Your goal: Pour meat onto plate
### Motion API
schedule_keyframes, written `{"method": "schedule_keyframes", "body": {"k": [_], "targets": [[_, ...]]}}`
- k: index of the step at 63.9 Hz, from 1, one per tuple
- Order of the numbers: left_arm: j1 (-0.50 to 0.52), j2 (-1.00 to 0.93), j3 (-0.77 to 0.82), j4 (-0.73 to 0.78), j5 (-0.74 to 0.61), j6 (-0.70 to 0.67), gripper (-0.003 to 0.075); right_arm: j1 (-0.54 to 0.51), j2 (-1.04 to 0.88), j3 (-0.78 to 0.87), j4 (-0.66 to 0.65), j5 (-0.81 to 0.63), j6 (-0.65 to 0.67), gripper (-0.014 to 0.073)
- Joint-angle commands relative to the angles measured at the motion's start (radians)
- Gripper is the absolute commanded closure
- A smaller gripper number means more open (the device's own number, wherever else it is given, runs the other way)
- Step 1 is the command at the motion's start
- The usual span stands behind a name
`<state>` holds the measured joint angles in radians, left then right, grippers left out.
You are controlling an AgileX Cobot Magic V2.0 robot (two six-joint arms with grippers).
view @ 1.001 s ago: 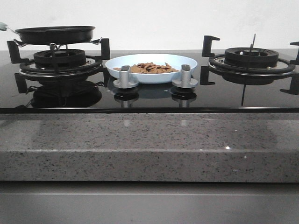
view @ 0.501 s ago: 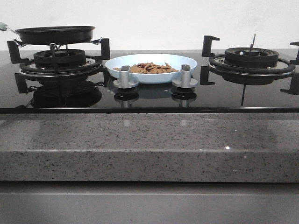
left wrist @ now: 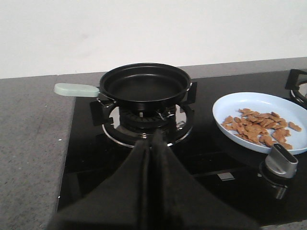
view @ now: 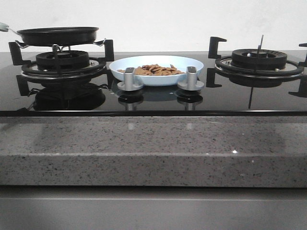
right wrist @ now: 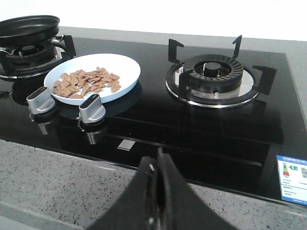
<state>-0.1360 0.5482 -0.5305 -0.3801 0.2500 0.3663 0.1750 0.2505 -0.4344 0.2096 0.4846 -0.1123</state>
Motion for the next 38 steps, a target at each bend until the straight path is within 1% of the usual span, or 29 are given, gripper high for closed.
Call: {"method": "schedule_keyframes", "body": {"k": [1,9,20,38], "targets": [[-0.010,-0.029,-0.015,0.150,-0.064,-0.173,0.0741,-0.005,0.007,-0.024,0.000,-0.086,-0.003,0.0654],[-0.010,-0.108,0.036,0.269,-0.067,-0.267,0.0741,-0.005,0.007,-0.024,0.000,-0.086,-0.003,0.0654],[0.005,-0.258,0.142,0.275,-0.067,-0.273,0.0741,-0.005,0.007,-0.024,0.000,-0.086,-0.003,0.0654],[0.166,-0.522,0.378,0.275,-0.065,-0.271,0.0741,-0.005,0.007,-0.024,0.000,-0.086,-0.003,0.0654]]}}
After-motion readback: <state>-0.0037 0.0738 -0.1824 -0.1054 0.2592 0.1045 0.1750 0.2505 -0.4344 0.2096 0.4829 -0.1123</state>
